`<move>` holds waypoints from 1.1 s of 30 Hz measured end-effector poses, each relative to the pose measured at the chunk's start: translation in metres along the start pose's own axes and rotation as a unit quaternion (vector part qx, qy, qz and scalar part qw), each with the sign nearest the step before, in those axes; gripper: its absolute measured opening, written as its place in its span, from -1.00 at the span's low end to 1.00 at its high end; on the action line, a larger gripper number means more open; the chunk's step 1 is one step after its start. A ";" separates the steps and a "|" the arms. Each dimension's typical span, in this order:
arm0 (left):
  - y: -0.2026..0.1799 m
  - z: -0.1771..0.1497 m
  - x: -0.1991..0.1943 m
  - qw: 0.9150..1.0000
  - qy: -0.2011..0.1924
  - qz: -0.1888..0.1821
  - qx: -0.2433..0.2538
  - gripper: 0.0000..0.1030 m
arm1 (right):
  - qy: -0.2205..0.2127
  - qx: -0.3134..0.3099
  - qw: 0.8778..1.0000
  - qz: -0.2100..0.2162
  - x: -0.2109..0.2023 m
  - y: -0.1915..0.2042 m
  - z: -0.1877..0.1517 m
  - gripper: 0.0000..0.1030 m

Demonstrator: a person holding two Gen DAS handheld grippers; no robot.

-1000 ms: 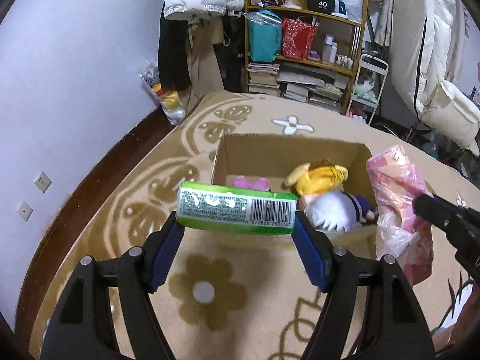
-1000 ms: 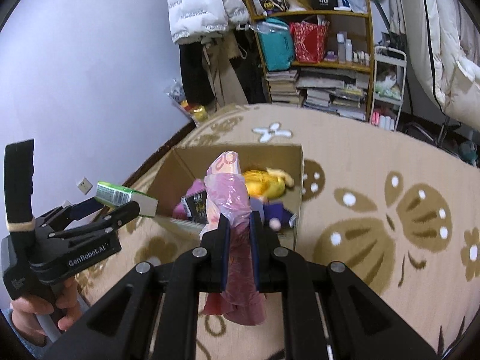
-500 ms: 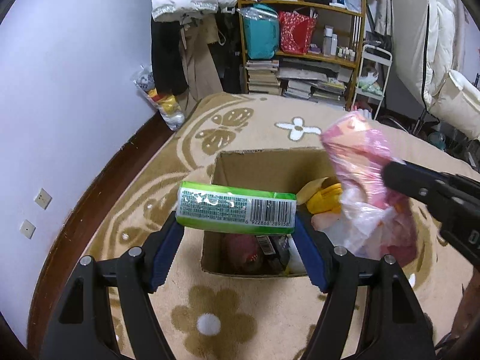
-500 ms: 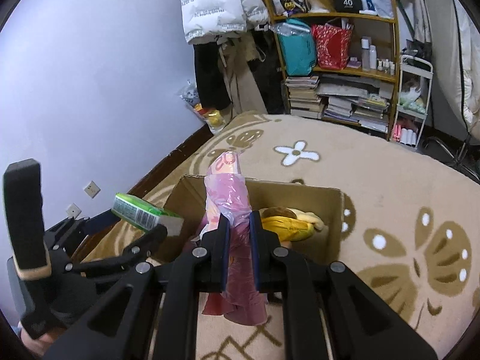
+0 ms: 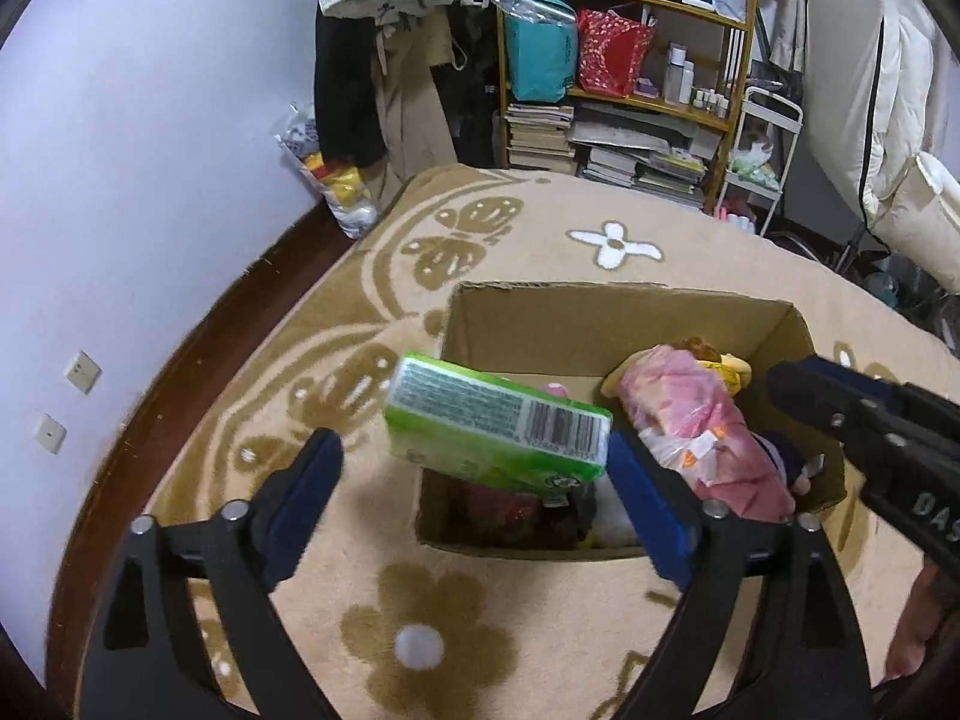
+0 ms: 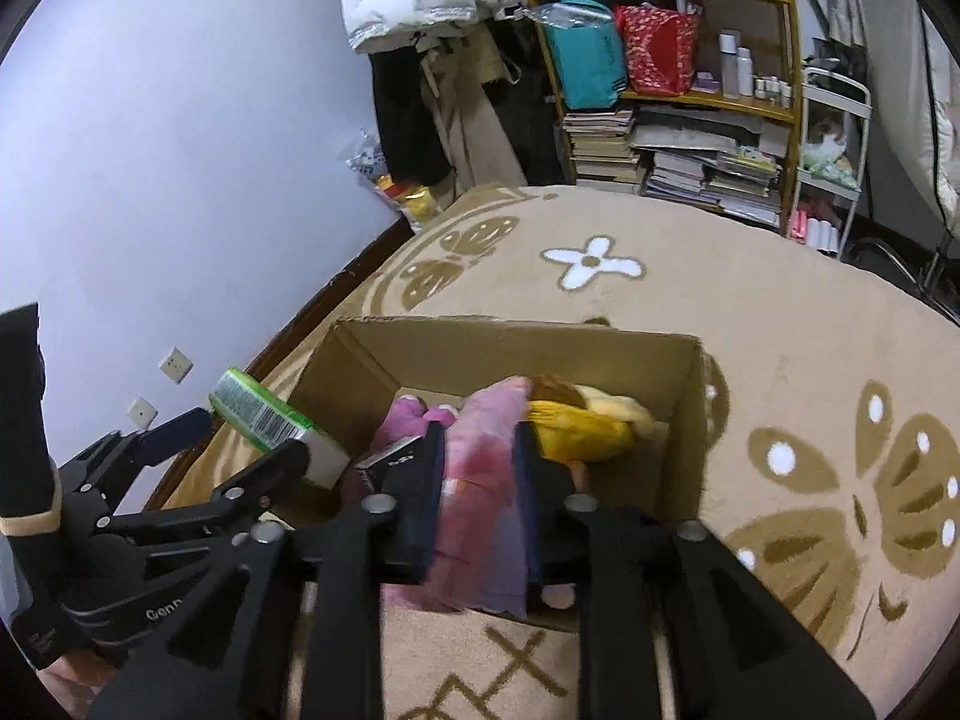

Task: Organize soft objects

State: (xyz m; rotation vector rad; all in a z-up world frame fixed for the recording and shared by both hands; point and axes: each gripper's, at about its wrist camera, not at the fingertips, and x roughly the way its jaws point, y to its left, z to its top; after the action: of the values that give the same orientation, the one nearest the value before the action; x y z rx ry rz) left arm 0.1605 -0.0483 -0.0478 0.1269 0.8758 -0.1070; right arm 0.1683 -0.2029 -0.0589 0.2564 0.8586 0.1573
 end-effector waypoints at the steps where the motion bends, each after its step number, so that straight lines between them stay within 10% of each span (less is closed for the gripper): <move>1: 0.001 0.000 -0.004 1.000 -0.005 0.005 0.001 0.86 | -0.002 0.002 1.000 -0.002 -0.003 -0.002 0.000 -0.21; 11: 0.023 -0.007 -0.064 0.998 -0.057 0.024 -0.007 0.99 | -0.040 0.004 0.999 -0.015 -0.056 -0.003 -0.010 0.83; 33: 0.034 -0.063 -0.172 0.983 -0.178 0.053 0.003 0.99 | -0.144 -0.013 0.989 -0.001 -0.154 0.017 -0.056 0.99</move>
State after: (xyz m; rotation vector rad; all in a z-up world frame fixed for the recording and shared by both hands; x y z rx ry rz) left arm 0.0078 0.0021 0.0470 0.1538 0.5109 -0.0314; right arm 0.0256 -0.2143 0.0231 0.2466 0.5693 0.1261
